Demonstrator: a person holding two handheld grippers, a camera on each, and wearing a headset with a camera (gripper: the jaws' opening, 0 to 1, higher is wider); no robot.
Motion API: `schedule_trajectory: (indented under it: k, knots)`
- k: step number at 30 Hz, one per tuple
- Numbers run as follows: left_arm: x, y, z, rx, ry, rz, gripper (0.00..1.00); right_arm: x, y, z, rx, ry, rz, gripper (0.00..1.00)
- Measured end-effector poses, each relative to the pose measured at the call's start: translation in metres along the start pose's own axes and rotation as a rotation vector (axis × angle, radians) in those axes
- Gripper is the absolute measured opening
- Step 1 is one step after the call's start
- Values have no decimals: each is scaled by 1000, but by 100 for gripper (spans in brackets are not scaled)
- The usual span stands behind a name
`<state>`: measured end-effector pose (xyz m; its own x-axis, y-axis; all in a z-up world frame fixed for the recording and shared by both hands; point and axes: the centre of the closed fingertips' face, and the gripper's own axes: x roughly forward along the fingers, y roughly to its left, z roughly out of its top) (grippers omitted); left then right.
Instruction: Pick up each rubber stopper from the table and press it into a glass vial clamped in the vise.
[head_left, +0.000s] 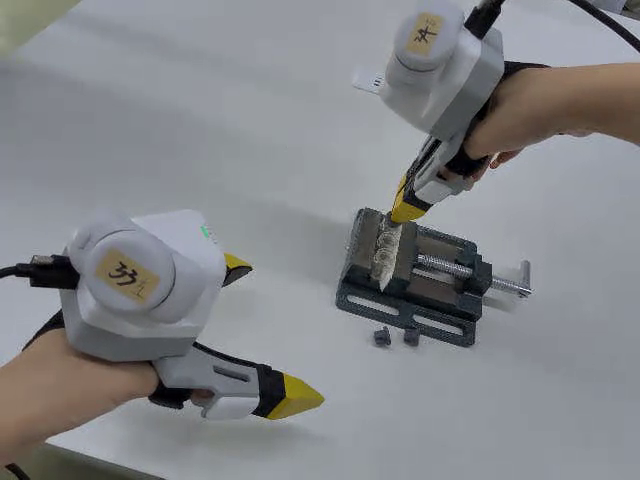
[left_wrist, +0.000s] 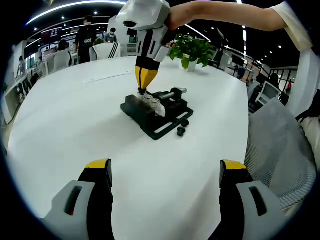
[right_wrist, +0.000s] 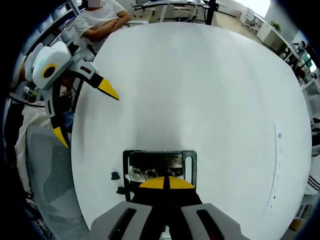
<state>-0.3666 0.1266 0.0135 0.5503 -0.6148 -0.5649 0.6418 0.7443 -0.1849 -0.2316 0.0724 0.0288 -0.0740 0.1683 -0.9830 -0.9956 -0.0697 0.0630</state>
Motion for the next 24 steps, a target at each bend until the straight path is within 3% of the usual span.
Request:
schedule_trajectory:
  k: [4,7,13,16,20,24]
  knots:
    - [1,0,0,1,3,-1,88,1,-2,-1,-52,-6,-11,0]
    - [1,0,1,4,2,-3,88,1,0,-2,4,-9,-10,0]
    - [1,0,5,12,1,-1,88,1,3,1,25,87,-35,0]
    - [0,1,6,13,-9,3,88,-1,7,-1,114,97,-29,0]
    - [-1,-1,9,20,-9,4,88,-2,3,0,118,94,-30,0]
    - [-2,-2,10,24,-9,3,88,0,4,1,92,115,-64,0]
